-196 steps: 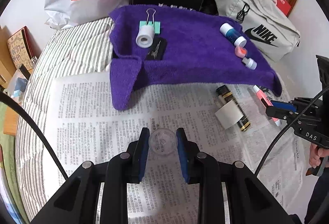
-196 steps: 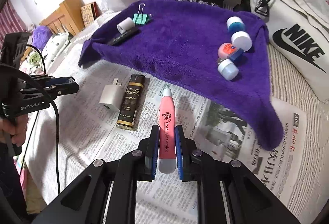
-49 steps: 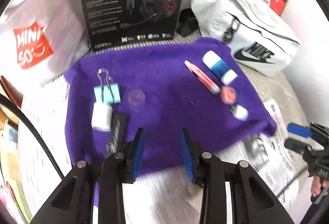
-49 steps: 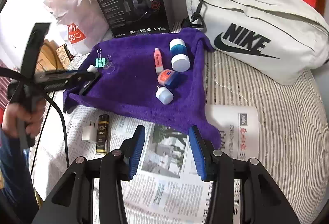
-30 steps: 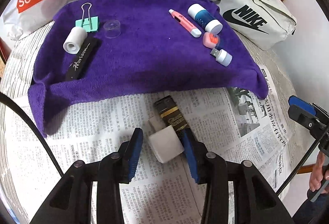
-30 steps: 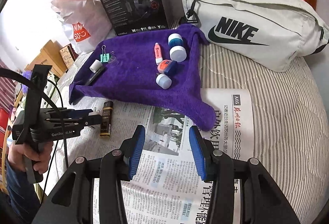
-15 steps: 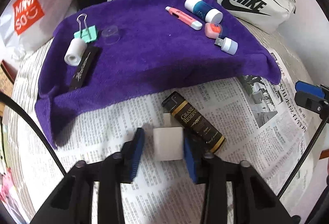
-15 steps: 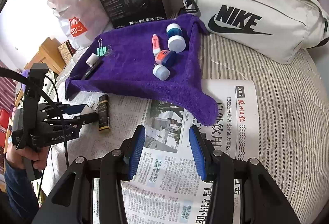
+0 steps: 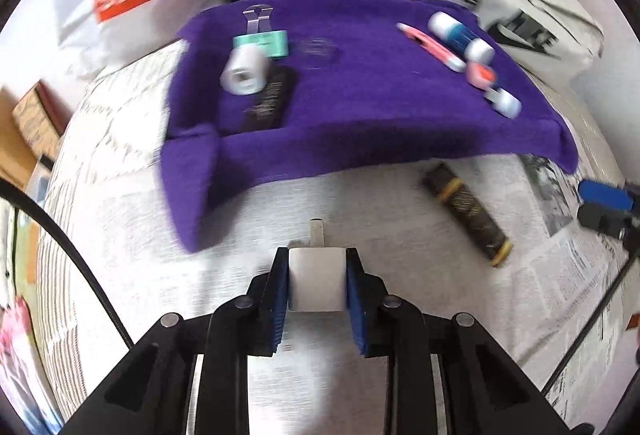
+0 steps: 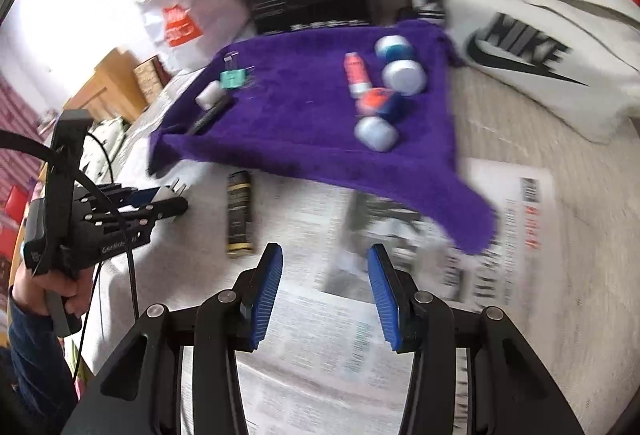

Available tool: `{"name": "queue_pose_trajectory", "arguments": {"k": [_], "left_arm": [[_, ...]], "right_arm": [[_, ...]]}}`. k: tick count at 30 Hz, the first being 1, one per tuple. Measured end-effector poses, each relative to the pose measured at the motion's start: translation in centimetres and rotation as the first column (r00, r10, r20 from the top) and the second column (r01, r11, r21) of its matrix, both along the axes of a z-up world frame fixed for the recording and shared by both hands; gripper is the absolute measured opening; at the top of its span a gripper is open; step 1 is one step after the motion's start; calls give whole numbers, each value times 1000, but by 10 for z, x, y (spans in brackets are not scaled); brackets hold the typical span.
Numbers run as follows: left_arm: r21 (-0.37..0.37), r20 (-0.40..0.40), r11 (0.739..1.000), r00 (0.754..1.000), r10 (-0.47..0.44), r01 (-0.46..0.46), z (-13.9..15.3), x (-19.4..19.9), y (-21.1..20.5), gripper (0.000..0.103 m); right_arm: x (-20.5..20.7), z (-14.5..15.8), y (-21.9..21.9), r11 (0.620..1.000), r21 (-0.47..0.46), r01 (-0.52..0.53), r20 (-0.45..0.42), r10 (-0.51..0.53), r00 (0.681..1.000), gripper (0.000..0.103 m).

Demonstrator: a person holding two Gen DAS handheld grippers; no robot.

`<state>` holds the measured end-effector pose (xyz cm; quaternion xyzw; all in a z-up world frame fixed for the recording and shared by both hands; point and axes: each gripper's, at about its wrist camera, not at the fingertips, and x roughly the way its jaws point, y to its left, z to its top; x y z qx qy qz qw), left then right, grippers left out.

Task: Organize rigid objects
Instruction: 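Grasp the white charger plug with the left gripper while the right gripper grasps the Grand Reserve tube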

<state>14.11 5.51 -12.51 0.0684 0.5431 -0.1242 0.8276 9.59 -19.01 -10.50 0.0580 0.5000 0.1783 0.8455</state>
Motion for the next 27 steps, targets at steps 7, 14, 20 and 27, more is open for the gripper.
{"name": "queue_pose_trajectory", "arguments": {"k": [7,14,20,27], "left_arm": [[-27,4,999,999,32,-32,1,-3,28,25],[-39,16,999,999,33,-32,1,-9,35,25],[-83,10,996,999,42,-41,1,-9,42,25],[-55,32,998,999,43,-41,0,-13,38,25]], "right_arm": [[15,-18,52,993,-19,-115,9,115,993,44],[26,-34,82,983,-90,-162,10,164,986,41],[26,-35,99,958,-216,-187,64,205,977,23],[15,-26,62,975,-204,-83,12,88,996,23]]}}
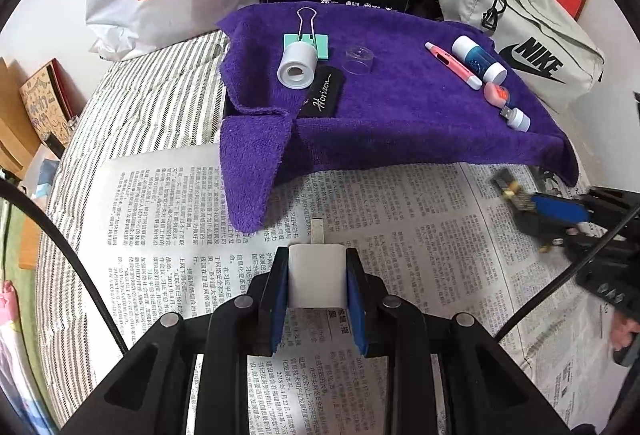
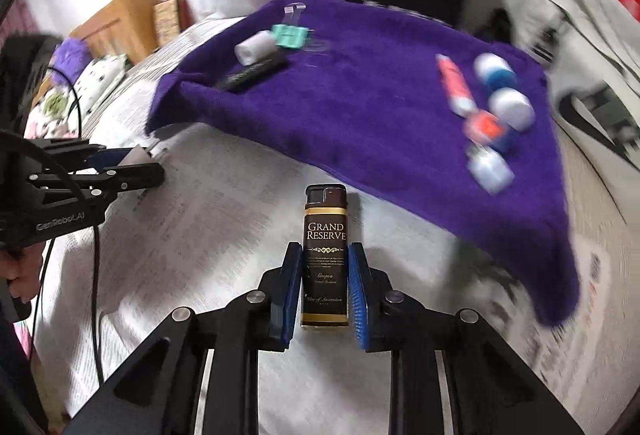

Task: Organize rigid objects
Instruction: 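Set the Grand Reserve tube on the towel with the right gripper while the left carries the white plug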

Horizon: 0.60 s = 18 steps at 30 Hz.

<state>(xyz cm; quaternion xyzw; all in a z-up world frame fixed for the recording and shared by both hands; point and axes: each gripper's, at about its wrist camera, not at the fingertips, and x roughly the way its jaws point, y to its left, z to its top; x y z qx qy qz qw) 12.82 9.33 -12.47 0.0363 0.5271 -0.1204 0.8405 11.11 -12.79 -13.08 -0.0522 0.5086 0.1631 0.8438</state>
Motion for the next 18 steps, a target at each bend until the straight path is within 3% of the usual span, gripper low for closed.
{"name": "queue_pose_trajectory", "arguments": {"k": [6,11,14,16,18], "left_arm": [[6,0,1000,1000,2,-2,-1,0,-3,25],[16,-4,1000,1000,1,-1,-1,0,-5,25],[20,-5,1000,1000,1,-1,-2,1,-7,25],[21,-7,1000,1000,0,1,-1,1,-7,25],[26,-2,1000,1000,-4,4,-2,0,-9,25]], "right_arm": [[-9,-8,-22,998,-11,55,-42,-55,998,23],[-8,-10,-7,997,-68,29,-16,-30,999,35],[-7,-10,-7,997,-74,32,-23,-33,999,33],[-9,-10,-8,997,-78,14,-31,-17,999,24],[-10,-11,-9,997,-72,3,-26,-5,1000,24]]}}
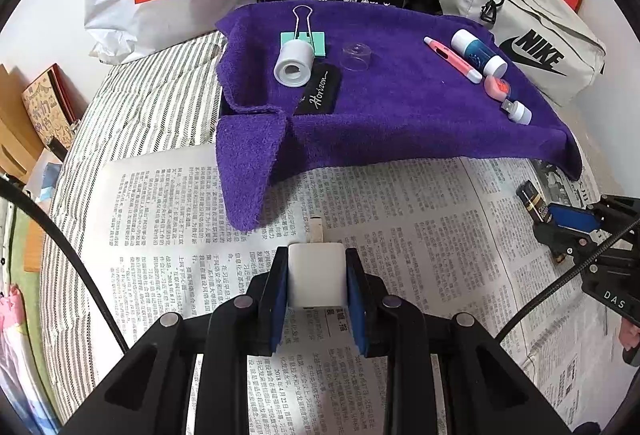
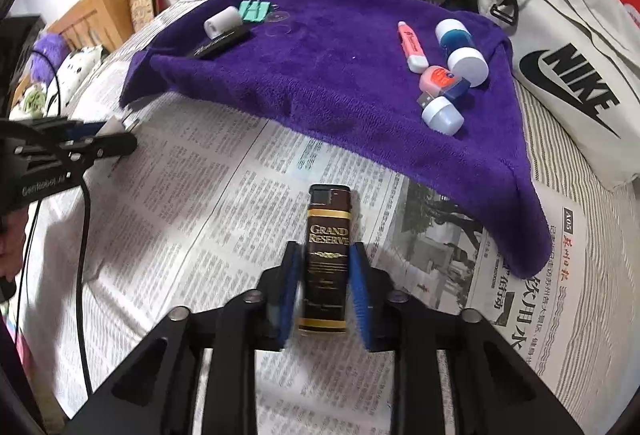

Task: Organize rigid objects
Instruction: 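Set the Grand Reserve tube on the towel with the right gripper while the left carries the white plug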

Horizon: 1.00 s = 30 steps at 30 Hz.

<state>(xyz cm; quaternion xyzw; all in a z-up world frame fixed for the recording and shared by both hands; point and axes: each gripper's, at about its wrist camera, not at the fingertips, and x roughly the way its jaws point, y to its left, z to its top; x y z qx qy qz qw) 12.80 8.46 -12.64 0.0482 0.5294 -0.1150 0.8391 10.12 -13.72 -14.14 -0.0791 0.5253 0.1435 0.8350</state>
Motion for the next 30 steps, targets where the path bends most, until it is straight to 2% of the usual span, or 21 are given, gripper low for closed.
{"name": "queue_pose_trajectory", "arguments": {"k": [5,8,11,16,21,30], "left_arm": [[-20,2,1000,1000,10,-10,0,-1,2,25],[-12,-17,1000,1000,10,-10,3,-2,2,25],[8,-12,1000,1000,-1,1,2,-5,-1,25],[-21,-40,1000,999,19,-20,3,1,1,25],[-27,-32,1000,999,8,-9,17,0,2,25],[-54,5,998,1000,-12,12,42,2,-4,25]], "right_arm": [[0,0,-1,1000,13,0,-1,0,1000,24],[-3,3,1,1000,14,-23,-30,23,999,24],[-5,0,1,1000,19,-22,-14,22,1000,24],[-3,2,-4,998,53,-18,-33,19,999,24],[-8,23,-10,995,90,-46,3,46,999,24],[4,52,-27,994,103,-26,56,20,998,24]]}}
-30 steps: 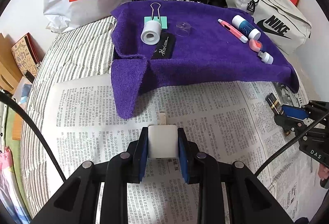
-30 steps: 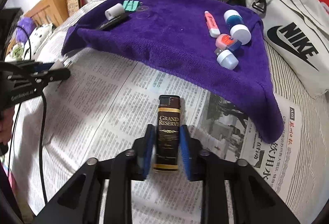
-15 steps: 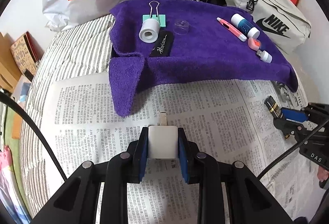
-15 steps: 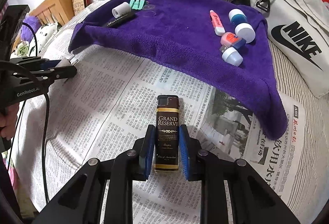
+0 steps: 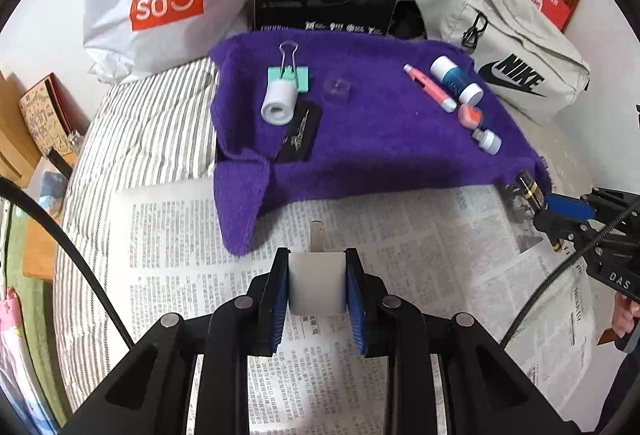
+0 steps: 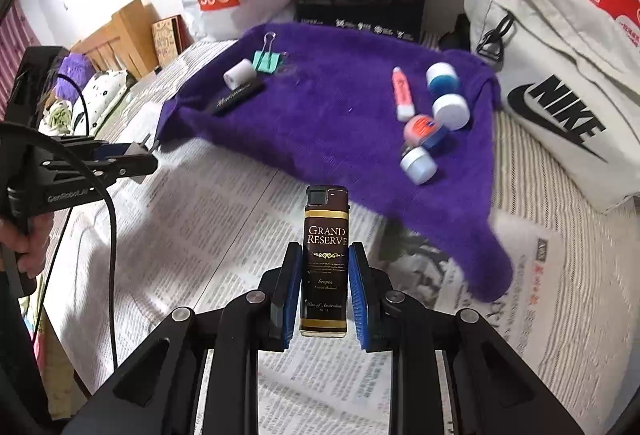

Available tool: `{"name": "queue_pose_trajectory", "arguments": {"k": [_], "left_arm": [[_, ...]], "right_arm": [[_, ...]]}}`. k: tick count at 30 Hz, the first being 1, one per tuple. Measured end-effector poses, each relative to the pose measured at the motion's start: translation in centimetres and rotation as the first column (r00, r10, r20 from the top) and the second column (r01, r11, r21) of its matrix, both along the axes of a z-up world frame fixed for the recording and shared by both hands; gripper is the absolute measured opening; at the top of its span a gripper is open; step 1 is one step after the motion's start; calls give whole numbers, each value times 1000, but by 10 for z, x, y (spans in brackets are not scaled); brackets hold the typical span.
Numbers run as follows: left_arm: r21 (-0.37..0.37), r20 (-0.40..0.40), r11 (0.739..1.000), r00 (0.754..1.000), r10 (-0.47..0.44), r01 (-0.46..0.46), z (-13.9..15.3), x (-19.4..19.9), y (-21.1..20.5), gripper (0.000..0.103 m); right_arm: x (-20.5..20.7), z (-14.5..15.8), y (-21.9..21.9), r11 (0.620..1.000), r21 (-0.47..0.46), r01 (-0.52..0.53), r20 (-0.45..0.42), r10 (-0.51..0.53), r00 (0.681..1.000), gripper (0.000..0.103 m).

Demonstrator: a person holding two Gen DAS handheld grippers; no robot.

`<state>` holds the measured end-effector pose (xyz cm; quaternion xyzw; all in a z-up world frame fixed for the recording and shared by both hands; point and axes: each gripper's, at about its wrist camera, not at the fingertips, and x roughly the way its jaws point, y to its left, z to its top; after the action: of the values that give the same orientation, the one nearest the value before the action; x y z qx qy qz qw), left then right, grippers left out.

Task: Organize rigid objects
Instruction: 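Set the Grand Reserve tube on the towel with the right gripper while the left carries the white plug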

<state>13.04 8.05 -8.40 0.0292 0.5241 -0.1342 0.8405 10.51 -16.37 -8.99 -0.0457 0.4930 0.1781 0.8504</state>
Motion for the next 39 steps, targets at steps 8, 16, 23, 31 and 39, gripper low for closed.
{"name": "queue_pose_trajectory", "arguments": {"k": [8,16,23,31,39], "left_arm": [[-40,44,999,999,-20,21,20,10,-6,25],[-47,62,998,997,-42,45,28,23,-15,25],[-50,69,997,996,-53,56,30,36,-18,25],[-58,68,996,996,-58,62,28,51,-17,25],[-62,61,996,996,-64,68,23,65,-16,25]], "right_arm": [[14,16,-12,1000,21,20,27,-21,999,24],[30,16,-17,999,21,33,23,-34,999,24],[46,16,-16,999,25,34,23,-34,999,24],[67,14,-14,999,29,40,24,-41,999,24],[90,9,-11,998,27,51,18,-51,999,24]]}}
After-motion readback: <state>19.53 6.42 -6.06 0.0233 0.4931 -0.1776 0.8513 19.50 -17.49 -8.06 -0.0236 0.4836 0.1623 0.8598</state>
